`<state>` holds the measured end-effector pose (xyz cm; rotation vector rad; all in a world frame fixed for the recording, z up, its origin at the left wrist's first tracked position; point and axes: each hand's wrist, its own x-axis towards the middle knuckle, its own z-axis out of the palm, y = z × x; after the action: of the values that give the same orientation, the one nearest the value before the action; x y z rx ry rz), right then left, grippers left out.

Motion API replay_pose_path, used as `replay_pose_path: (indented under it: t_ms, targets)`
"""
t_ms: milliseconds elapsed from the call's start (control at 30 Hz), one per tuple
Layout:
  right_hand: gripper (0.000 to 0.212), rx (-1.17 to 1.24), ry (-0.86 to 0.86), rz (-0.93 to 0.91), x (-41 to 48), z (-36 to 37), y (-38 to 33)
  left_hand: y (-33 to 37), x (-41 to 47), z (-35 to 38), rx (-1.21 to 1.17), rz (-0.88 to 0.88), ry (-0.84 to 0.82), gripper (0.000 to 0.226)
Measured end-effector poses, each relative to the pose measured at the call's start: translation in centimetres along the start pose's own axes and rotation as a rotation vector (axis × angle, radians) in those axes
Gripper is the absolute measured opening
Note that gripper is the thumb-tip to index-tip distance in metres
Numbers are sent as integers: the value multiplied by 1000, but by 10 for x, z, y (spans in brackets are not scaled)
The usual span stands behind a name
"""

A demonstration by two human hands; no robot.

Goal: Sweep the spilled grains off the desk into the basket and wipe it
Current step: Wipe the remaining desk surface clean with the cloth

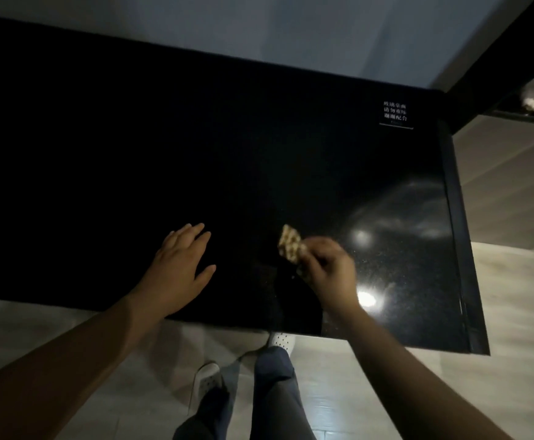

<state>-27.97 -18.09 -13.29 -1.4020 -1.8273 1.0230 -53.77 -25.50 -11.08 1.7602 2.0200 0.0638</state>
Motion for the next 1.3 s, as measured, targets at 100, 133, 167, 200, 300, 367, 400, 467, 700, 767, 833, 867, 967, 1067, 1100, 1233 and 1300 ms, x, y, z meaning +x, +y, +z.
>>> replay_pose_path:
  t_ms: [100, 133, 167, 200, 300, 367, 400, 467, 700, 767, 833, 867, 967, 1067, 1100, 1233, 1300]
  targets:
    - [12, -103, 59, 20, 28, 1, 6, -4, -12, 4, 10, 20, -1, 66]
    - [13, -135, 47, 41, 30, 8, 9, -6, -17, 5, 9, 27, -3, 66]
    - [13, -152, 42, 58, 26, 16, 12, -7, -21, 7, 8, 33, -5, 66]
    - [13, -151, 43, 59, 15, 24, 13, -9, -25, 9, 12, 37, -6, 66]
    - [13, -131, -15, 2, -44, 40, 5, -17, -36, 13, 35, 54, -11, 66]
    - [14, -123, -84, 15, -87, 43, -1, -22, -44, 13, 35, 59, -18, 66]
    - [14, -105, -111, 45, -104, 43, -4, -24, -48, 14, 31, 59, -21, 66]
    - [13, -72, -154, 82, -127, 42, -14, -28, -56, 15, 28, 68, -22, 66]
    - [12, -64, 39, 110, -129, 25, -39, -22, -71, 16, 13, 98, -33, 65]
    - [8, -105, 239, 149, -112, 10, -31, -22, -69, 17, 10, 99, -35, 65]
    - [8, -173, 421, 189, -90, -8, -19, -23, -68, 19, 7, 93, -38, 66]
    - [10, -195, 458, 218, -79, -15, -12, -24, -67, 21, 6, 91, -38, 66]
    - [16, -201, 375, 301, -57, -13, 12, -26, -64, 25, 9, 82, -31, 66]
    - [15, -207, 312, 239, -70, 13, 14, -24, -62, 25, -19, 55, -17, 66]
    - [14, -197, 273, 184, -82, 22, 10, -23, -62, 24, -23, 49, -15, 66]
    - [11, -74, -28, 90, -139, 57, -15, -23, -63, 20, -7, 36, -12, 66]
    - [13, -45, -69, 111, -156, 62, -21, -26, -64, 18, -9, 34, -15, 66]
